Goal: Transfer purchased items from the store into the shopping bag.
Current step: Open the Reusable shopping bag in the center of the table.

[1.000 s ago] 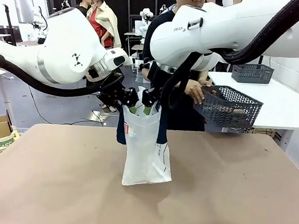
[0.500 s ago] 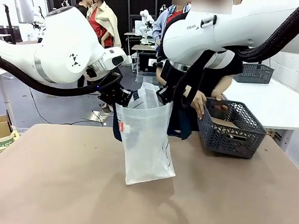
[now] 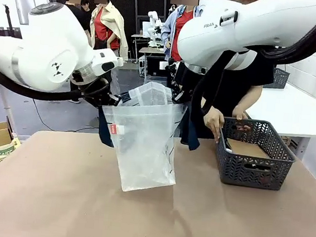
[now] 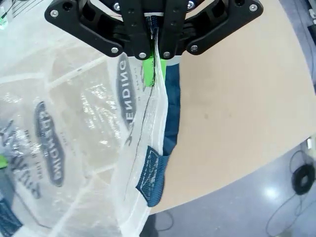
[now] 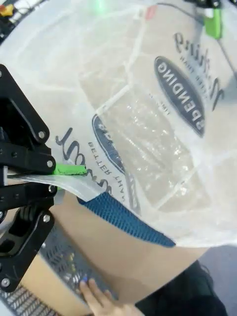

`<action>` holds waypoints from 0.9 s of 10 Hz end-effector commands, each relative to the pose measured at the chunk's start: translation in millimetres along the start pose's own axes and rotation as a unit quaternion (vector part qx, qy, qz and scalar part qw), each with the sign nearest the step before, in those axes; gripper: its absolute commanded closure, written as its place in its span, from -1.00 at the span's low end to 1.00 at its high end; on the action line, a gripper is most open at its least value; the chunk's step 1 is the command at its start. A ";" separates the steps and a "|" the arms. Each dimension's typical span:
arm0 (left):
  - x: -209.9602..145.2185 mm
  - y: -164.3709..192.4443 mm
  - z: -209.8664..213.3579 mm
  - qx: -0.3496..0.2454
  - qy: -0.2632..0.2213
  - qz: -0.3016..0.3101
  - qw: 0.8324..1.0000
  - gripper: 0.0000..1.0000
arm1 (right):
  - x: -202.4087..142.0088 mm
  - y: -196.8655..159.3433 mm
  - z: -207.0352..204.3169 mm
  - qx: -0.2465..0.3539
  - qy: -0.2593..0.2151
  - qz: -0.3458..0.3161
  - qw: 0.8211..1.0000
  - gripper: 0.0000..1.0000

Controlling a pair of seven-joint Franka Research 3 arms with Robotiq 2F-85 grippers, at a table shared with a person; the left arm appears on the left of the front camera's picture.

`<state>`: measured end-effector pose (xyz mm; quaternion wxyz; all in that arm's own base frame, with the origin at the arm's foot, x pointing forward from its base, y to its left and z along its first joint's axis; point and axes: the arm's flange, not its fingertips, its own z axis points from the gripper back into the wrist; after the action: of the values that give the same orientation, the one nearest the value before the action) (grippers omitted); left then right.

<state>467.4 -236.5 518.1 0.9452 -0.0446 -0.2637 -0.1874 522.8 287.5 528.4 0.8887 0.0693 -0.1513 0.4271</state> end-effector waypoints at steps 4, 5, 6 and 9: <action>-29.2 6.8 -2.5 0.040 0.014 0.019 0.999 1.00 | -31.6 -10.2 8.2 -0.022 0.015 0.008 1.000 1.00; -27.9 4.1 -4.1 0.019 0.025 0.026 0.999 1.00 | -28.7 -9.1 4.9 -0.027 0.014 -0.008 0.999 1.00; -23.7 -0.9 -3.7 0.013 0.011 0.011 1.000 1.00 | -14.7 2.2 7.2 -0.007 0.004 0.001 1.000 1.00; -23.7 -0.9 -3.7 0.013 0.011 0.011 1.000 1.00 | -14.7 2.2 7.2 -0.007 0.004 0.001 1.000 1.00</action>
<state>448.6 -233.4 501.4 0.9508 -0.0347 -0.2530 -0.1752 509.2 280.0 530.1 0.8891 0.0621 -0.1505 0.4278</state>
